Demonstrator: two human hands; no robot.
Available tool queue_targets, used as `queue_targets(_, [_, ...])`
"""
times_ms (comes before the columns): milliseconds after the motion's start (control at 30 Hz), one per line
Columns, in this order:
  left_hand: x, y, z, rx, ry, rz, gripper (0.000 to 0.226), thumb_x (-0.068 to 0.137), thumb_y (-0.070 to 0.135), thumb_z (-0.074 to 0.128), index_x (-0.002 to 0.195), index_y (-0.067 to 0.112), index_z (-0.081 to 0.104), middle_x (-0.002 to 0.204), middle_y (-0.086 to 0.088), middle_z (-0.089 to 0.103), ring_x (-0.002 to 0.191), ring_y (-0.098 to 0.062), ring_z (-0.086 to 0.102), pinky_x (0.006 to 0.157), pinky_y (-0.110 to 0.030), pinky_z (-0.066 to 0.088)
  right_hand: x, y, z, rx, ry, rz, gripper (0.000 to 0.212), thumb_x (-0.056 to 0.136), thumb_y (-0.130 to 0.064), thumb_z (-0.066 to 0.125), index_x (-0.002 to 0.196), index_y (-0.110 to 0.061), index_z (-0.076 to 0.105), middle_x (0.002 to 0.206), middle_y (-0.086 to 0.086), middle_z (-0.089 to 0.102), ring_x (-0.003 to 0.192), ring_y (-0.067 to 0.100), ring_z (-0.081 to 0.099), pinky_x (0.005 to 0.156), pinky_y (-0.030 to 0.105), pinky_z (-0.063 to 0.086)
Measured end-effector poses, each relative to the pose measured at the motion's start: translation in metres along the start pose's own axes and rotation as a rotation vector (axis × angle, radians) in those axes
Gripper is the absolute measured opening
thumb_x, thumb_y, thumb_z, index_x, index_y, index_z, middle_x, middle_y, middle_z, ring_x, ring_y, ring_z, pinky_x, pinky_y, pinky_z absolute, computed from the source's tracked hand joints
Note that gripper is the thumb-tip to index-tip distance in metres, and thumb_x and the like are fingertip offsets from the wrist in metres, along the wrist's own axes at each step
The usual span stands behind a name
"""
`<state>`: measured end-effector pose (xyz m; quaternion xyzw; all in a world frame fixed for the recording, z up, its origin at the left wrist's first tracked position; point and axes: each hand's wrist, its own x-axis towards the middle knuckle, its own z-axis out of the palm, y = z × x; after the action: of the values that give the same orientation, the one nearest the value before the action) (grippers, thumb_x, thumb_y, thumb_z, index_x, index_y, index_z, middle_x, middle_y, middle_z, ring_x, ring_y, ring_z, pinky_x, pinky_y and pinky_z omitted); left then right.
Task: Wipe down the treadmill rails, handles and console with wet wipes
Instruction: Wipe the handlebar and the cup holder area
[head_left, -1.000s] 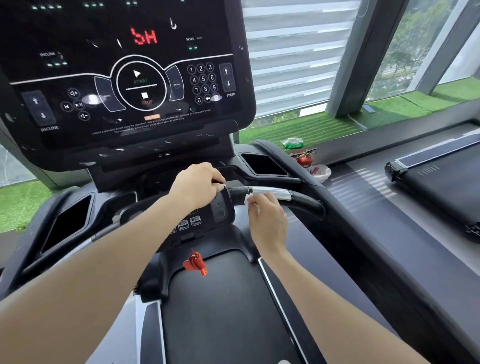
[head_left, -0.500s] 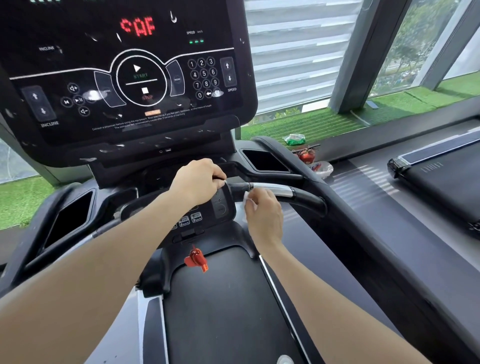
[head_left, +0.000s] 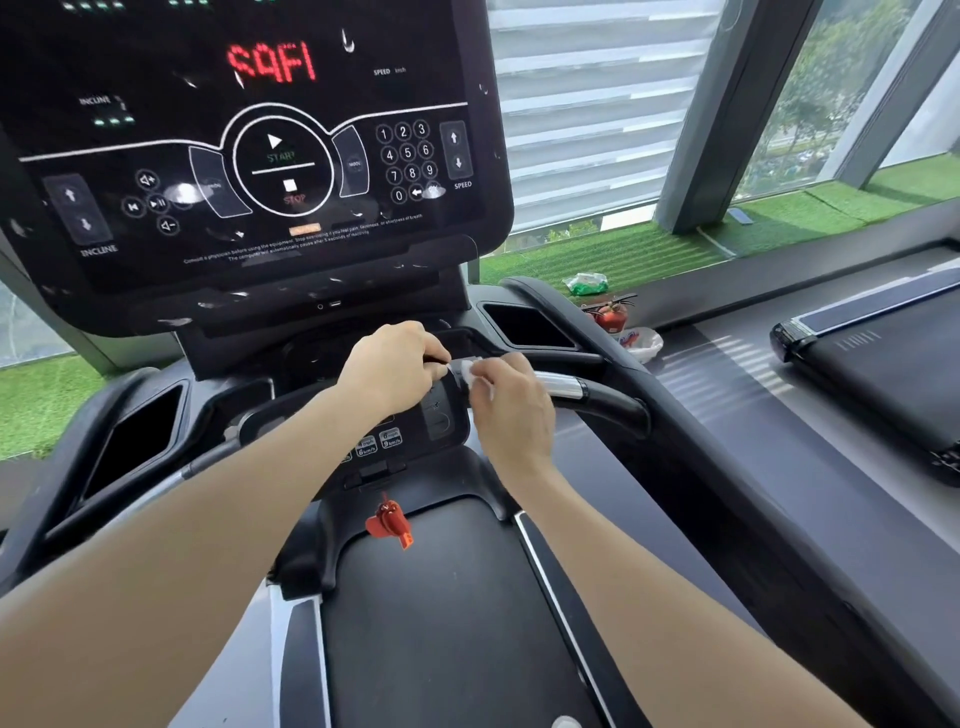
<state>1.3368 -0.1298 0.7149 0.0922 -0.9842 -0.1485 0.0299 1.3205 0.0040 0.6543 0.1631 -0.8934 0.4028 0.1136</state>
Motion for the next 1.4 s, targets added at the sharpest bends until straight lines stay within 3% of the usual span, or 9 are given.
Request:
queue_targets(133, [0.001,0.001,0.000,0.010,-0.004,0.002,0.023,0.094,0.030,0.056,0.114,0.027,0.067,0.111,0.006,0.057,0.105,-0.019,0.054,0.078,-0.027,0.038,0.016,-0.003,0.003,-0.154,-0.160,-0.064,0.026,0.095,-0.013,0.046,0.095,-0.004,0.070,0.094,0.008,0.049,0.079,0.028,0.053,0.064,0.035,0.042])
queue_targets(333, [-0.001,0.002,0.000,0.013,-0.003,0.008,0.024,0.095,0.028,0.055,0.115,0.025,0.067,0.113,0.005,0.057,0.108,-0.020,0.053,0.082,-0.027,0.038,0.022,0.006,-0.004,-0.212,-0.187,-0.036,0.025,0.095,-0.009,0.046,0.091,0.001,0.069,0.089,0.005,0.042,0.081,0.029,0.053,0.064,0.031,0.036])
queue_targets(500, [0.000,0.002,0.000,0.017,-0.010,0.014,0.024,0.095,0.026,0.054,0.114,0.025,0.067,0.114,0.005,0.057,0.109,-0.020,0.053,0.086,-0.028,0.040,0.027,0.006,-0.017,-0.201,-0.129,0.093,0.026,0.096,-0.012,0.046,0.100,-0.004,0.070,0.104,0.011,0.052,0.092,0.029,0.055,0.072,0.031,0.038])
queue_targets(567, [0.000,0.001,0.000,0.018,-0.010,0.017,0.023,0.095,0.026,0.054,0.114,0.024,0.067,0.114,0.005,0.057,0.108,-0.020,0.054,0.086,-0.029,0.041,0.022,-0.003,-0.016,-0.102,-0.173,0.034,0.026,0.096,-0.012,0.046,0.101,-0.003,0.070,0.103,0.011,0.051,0.090,0.031,0.054,0.073,0.033,0.042])
queue_targets(667, [-0.001,0.001,0.000,0.020,-0.007,0.022,0.024,0.095,0.027,0.055,0.115,0.024,0.066,0.113,0.005,0.058,0.106,-0.020,0.054,0.086,-0.031,0.043,0.014,-0.010,-0.007,-0.115,-0.257,-0.052,0.028,0.095,-0.008,0.043,0.104,-0.008,0.070,0.094,0.005,0.041,0.080,0.028,0.050,0.064,0.029,0.034])
queue_targets(867, [-0.002,0.001,0.000,0.016,0.004,0.033,0.024,0.095,0.026,0.053,0.115,0.023,0.067,0.114,0.004,0.058,0.108,-0.020,0.054,0.085,-0.029,0.039,0.018,0.013,-0.011,-0.180,-0.211,0.017,0.028,0.098,-0.013,0.044,0.107,-0.003,0.068,0.097,0.006,0.043,0.088,0.027,0.049,0.069,0.028,0.029])
queue_targets(1000, [-0.002,0.001,0.002,0.029,0.010,0.040,0.025,0.095,0.026,0.053,0.116,0.024,0.066,0.115,0.004,0.057,0.110,-0.020,0.053,0.085,-0.029,0.038,0.025,0.024,-0.025,-0.253,-0.171,0.078,0.027,0.098,-0.016,0.047,0.105,-0.007,0.071,0.109,0.010,0.051,0.101,0.030,0.054,0.079,0.032,0.037])
queue_targets(1233, [-0.002,0.000,0.003,0.012,0.029,0.040,0.023,0.094,0.027,0.054,0.114,0.025,0.067,0.110,0.006,0.057,0.104,-0.019,0.055,0.078,-0.026,0.036,0.008,-0.003,-0.003,-0.209,-0.238,-0.133,0.027,0.095,-0.008,0.044,0.104,-0.007,0.069,0.090,0.007,0.041,0.075,0.027,0.047,0.061,0.030,0.031])
queue_targets(1400, [-0.002,-0.001,0.003,0.012,0.026,0.041,0.024,0.095,0.027,0.053,0.115,0.024,0.067,0.112,0.005,0.057,0.107,-0.019,0.054,0.084,-0.029,0.039,0.015,0.023,-0.012,-0.231,-0.184,-0.026,0.023,0.097,-0.012,0.045,0.099,-0.002,0.066,0.098,0.010,0.047,0.084,0.031,0.052,0.068,0.035,0.038])
